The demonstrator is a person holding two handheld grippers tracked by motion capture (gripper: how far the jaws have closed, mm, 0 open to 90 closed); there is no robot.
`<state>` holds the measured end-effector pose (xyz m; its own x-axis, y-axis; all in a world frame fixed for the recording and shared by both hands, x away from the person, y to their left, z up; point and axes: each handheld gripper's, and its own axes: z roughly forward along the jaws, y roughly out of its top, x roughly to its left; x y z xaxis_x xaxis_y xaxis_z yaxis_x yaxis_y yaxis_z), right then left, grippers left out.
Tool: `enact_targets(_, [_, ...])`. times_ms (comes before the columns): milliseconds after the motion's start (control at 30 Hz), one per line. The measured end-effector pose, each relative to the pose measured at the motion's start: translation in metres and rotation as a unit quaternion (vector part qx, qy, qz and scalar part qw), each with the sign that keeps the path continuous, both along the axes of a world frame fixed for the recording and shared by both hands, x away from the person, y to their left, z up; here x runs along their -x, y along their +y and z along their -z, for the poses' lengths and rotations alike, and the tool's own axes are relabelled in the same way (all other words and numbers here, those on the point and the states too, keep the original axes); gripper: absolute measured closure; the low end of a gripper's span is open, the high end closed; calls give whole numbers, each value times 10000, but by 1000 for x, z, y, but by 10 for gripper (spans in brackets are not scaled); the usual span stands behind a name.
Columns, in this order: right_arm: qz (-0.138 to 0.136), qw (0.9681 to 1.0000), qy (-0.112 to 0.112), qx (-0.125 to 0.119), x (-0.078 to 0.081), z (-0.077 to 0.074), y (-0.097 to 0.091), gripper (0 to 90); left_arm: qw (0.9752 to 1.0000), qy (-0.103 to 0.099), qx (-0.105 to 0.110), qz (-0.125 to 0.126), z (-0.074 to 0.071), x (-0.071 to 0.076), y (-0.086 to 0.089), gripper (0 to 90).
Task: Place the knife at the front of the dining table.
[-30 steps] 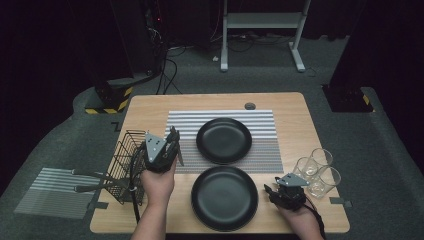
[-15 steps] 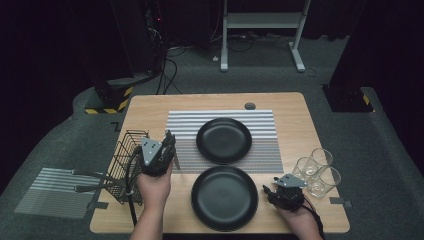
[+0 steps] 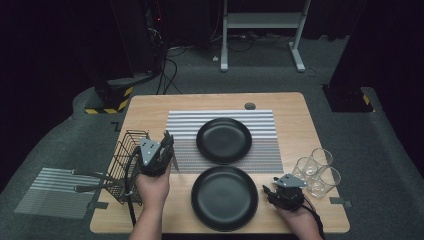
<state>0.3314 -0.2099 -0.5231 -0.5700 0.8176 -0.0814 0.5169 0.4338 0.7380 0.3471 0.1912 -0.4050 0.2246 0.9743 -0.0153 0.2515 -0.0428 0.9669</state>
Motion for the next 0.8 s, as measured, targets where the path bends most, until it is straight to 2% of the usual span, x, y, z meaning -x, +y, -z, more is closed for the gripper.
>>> enact_targets(33, [95,9999,17,-85,1,0,1,461,10000,25,78,-36,1,-1,-1,830])
enact_targets(67, [98,9999,24,-89,1,0,1,461,10000,9,-17,11,1,-3,0,830])
enact_targets(100, [71,9999,2,-72,0,0,1,461,10000,10,34,-10,2,-4,-1,830])
enact_targets(200, [14,10000,52,-36,0,0,0,461,10000,4,-34,-14,2,-10,-2,829])
enact_targets(333, [49,10000,0,-46,-1,0,1,462,10000,5,31,-12,3,-20,0,828])
enact_targets(367, [108,9997,153,-129,1,0,2,462,10000,16,49,12,4,-23,0,828])
enact_targets(400, [116,9997,169,-140,2,0,3,462,10000,44,57,-30,4,-26,0,828])
enact_targets(433, [67,9999,35,-70,0,0,1,462,10000,72,34,-13,4,-29,0,828])
enact_targets(633, [61,9999,43,-76,0,0,1,462,9997,209,72,-93,5,-49,-3,827])
enact_targets(667, [61,9999,45,-81,0,0,1,462,9997,257,-12,-59,5,-54,-4,827])
enact_targets(700, [62,9999,58,-93,0,0,1,463,9996,260,45,-73,5,-56,-5,826])
enact_targets(800, [17,10000,-15,-32,-1,0,0,463,9994,327,-12,-107,7,-66,-8,826])
